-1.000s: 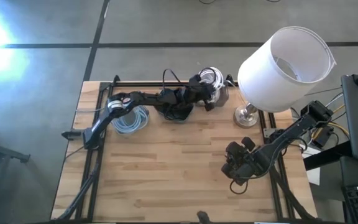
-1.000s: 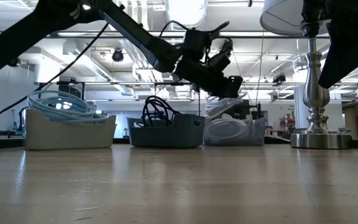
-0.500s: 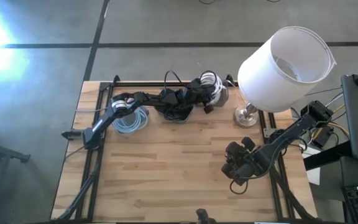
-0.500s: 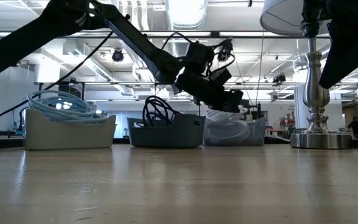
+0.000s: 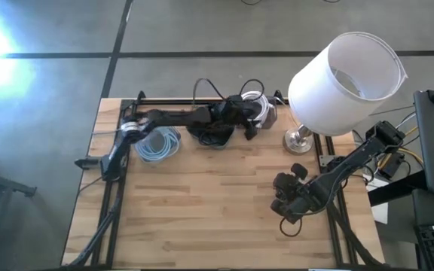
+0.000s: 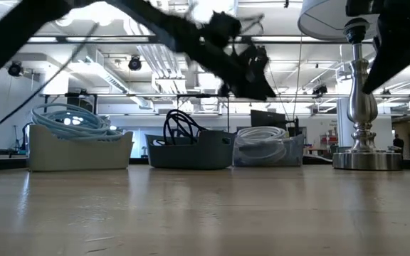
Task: Pick & Place USB Port
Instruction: Return to Home Position
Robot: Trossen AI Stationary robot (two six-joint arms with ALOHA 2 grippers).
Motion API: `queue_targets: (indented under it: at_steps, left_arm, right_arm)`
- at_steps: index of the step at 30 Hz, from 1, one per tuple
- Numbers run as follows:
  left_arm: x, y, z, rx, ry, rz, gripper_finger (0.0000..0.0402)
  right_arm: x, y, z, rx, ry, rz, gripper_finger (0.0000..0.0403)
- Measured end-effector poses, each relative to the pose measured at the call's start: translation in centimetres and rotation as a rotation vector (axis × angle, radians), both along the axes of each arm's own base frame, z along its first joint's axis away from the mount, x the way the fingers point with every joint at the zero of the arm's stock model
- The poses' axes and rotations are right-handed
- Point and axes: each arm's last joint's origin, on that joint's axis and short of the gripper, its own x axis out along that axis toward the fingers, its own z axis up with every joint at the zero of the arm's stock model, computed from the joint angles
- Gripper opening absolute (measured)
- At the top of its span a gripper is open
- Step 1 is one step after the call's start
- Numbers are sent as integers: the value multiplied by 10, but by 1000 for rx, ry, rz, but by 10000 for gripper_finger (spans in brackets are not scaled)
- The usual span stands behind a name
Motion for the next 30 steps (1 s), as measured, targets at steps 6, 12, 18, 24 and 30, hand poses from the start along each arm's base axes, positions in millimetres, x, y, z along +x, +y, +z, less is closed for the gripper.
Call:
queue_targets:
  at_steps: [6, 12, 18, 24, 30]
  left_arm:
    - [-57, -40, 70, -16, 115, -115, 183]
    - [-134, -92, 101, 91, 37, -219, 181]
    - [-218, -124, 66, 134, -56, -282, 179]
    - [-287, -132, 35, 117, -241, -240, 179]
    - [-327, -136, 6, 147, -387, -219, 179]
  right_arm:
    - [-9, -8, 15, -83, -105, 49, 118]
    - [-21, -17, 16, -85, -247, 223, 112]
    - [-47, -37, 16, -73, -459, 391, 99]
    - [-82, -64, 8, -44, -685, 418, 89]
    - [-106, -82, 8, -96, -929, 468, 86]
